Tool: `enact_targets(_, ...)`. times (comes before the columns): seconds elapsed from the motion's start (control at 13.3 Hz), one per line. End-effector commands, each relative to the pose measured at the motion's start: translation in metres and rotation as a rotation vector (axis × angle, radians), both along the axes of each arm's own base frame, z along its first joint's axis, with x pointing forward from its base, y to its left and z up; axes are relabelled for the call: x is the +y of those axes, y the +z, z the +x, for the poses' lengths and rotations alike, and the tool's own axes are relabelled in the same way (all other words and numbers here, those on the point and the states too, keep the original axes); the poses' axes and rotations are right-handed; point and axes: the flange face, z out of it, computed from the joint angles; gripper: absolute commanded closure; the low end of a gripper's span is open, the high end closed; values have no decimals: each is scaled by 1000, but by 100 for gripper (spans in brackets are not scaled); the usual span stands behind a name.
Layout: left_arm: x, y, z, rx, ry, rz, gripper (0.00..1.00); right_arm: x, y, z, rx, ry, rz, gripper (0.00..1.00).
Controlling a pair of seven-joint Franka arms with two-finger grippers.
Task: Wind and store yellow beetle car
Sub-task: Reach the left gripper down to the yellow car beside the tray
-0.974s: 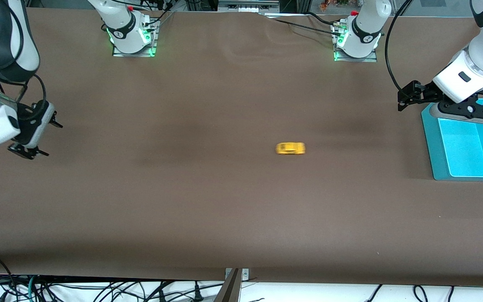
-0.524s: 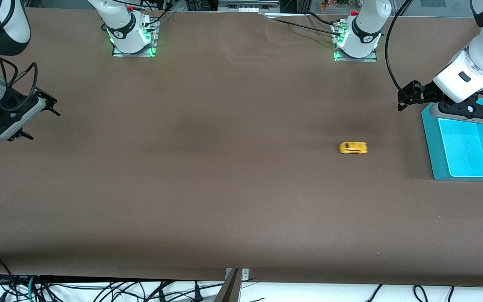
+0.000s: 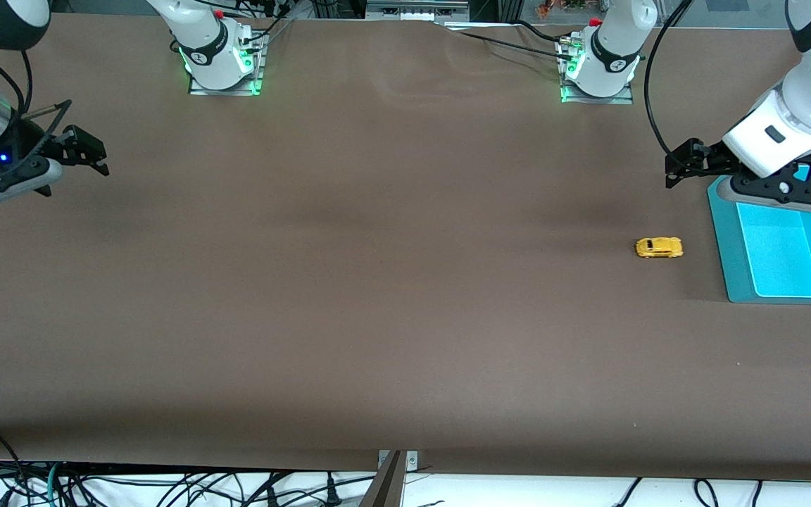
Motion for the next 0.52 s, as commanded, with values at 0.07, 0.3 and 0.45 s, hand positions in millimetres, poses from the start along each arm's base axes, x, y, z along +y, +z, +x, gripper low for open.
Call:
enact_targets(0.07, 7, -16, 10, 49, -2, 24, 0, 3, 26, -15, -8, -127, 38, 0)
enact_targets(0.3, 10, -24, 10, 74, -117, 16, 0, 7, 35, -16, -7, -182, 42, 0)
enact_targets(0.45, 29, -40, 19, 98, -247, -4, 0, 9, 37, -16, -12, -195, 41, 0)
